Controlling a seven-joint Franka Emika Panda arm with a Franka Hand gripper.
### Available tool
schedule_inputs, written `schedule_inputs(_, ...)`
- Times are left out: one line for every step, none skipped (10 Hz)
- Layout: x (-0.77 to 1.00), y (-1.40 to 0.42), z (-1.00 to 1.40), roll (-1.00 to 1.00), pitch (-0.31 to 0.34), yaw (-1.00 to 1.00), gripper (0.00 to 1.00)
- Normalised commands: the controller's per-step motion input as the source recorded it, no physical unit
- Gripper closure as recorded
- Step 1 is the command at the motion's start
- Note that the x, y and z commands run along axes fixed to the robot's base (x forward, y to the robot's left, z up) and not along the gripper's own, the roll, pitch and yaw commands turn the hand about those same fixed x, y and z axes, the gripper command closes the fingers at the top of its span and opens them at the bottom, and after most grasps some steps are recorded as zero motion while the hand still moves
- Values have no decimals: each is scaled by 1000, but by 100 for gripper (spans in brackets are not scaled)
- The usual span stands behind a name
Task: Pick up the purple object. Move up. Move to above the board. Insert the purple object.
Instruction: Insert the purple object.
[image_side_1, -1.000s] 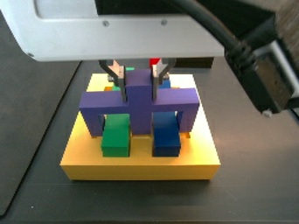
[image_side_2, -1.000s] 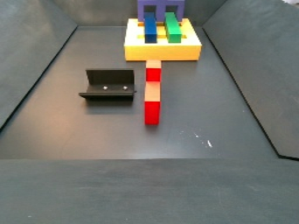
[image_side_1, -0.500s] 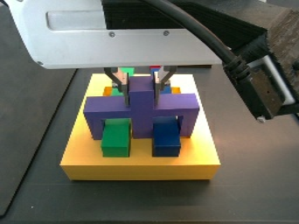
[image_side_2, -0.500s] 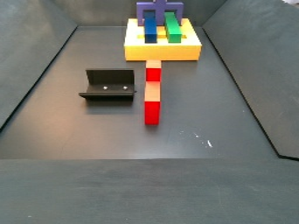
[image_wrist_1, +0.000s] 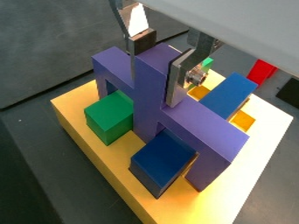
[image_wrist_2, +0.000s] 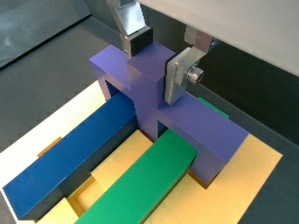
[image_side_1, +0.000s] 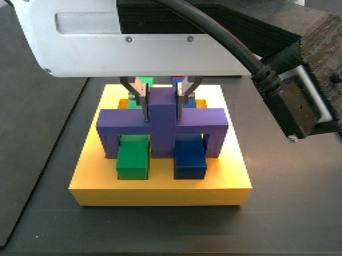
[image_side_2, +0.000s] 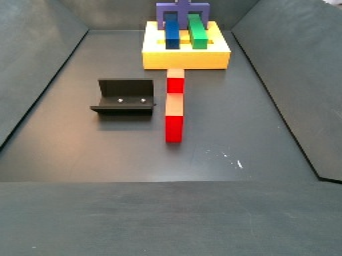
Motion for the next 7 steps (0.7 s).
schedule_inputs(0, 20, -291, -136, -66, -157, 100)
schedule_inputs(-26, 37, -306, -73, -79, -117, 100)
schedule_inputs(-191, 0, -217, -23, -89, 0, 100)
schedule_inputs(-137, 0, -191, 0, -69, 0, 100)
schedule_inputs(-220, 0, -111, 27, -10, 0, 100)
schedule_inputs(-320, 0, -37, 44, 0, 0, 100)
schedule_inputs(-66, 0, -89, 66, 0, 0, 100)
